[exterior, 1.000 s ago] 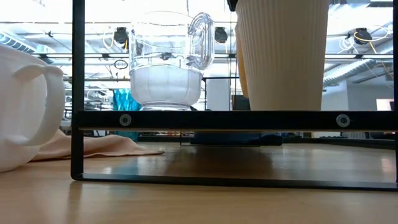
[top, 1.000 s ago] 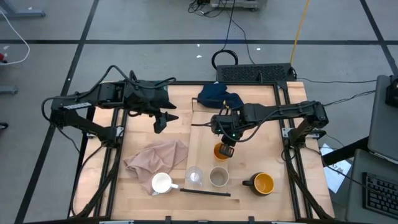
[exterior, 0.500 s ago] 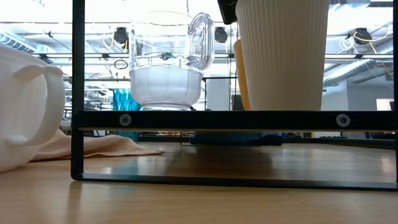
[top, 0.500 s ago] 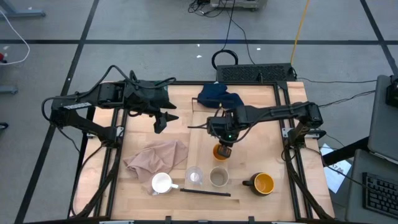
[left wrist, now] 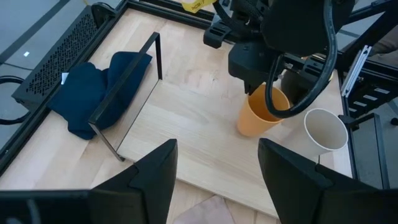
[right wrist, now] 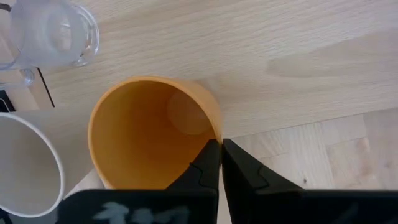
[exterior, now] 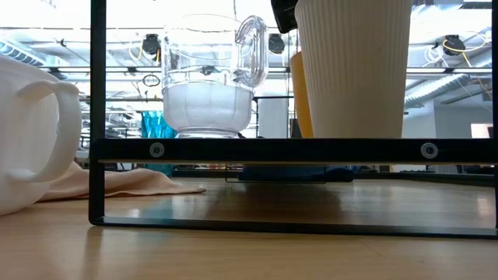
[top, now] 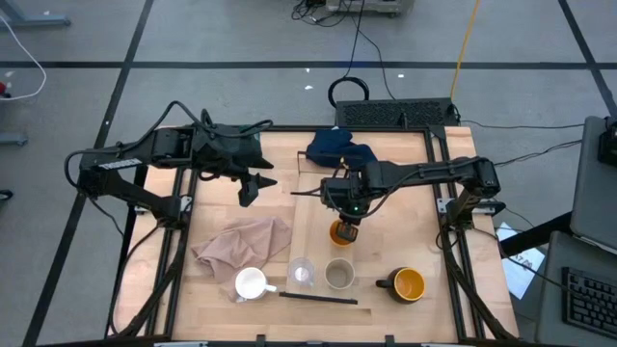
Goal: Stack small to large cups/mugs on shelf
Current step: Put the yellow cup on the shelf aligned with the white cup, then put the white cup on the shelf aligned with the transparent cup
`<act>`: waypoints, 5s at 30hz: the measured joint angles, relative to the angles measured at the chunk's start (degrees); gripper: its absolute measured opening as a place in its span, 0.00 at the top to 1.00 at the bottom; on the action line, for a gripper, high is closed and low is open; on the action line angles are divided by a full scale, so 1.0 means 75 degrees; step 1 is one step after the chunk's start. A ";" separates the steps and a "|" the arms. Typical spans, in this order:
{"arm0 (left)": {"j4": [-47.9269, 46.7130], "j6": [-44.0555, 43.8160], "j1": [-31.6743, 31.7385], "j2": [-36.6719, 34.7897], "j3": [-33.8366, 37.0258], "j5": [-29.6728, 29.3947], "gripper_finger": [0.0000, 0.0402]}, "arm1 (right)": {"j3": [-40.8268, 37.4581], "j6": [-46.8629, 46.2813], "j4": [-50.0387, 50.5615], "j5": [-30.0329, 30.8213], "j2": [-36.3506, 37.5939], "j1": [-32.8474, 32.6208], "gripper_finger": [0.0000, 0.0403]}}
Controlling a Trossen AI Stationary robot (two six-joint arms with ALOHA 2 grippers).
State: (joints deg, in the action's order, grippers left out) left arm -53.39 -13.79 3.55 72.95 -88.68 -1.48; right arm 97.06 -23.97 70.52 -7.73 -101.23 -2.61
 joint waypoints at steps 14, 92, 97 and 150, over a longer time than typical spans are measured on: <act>-0.0005 -0.0005 0.0000 0.0000 0.0000 0.0000 0.44 | 0.0000 0.0101 -0.0062 0.0006 0.0000 -0.0009 1.00; -0.0008 0.0042 0.0000 0.0000 0.0000 -0.0012 0.44 | -0.0659 -0.0099 -0.0533 0.0210 0.0309 -0.0169 1.00; -0.0008 0.0042 0.0003 0.0000 0.0000 -0.0015 0.44 | -0.0659 -0.0105 -0.0578 0.0161 0.0309 -0.0169 0.96; -0.3027 0.0245 -0.2073 0.0486 0.0266 0.0000 0.44 | -0.0650 -0.0666 -0.1132 0.1495 0.1807 0.0179 0.90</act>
State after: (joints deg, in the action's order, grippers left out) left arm -76.09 -11.95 -11.99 76.59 -86.69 -1.48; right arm 92.18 -28.96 62.03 3.49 -87.68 -1.27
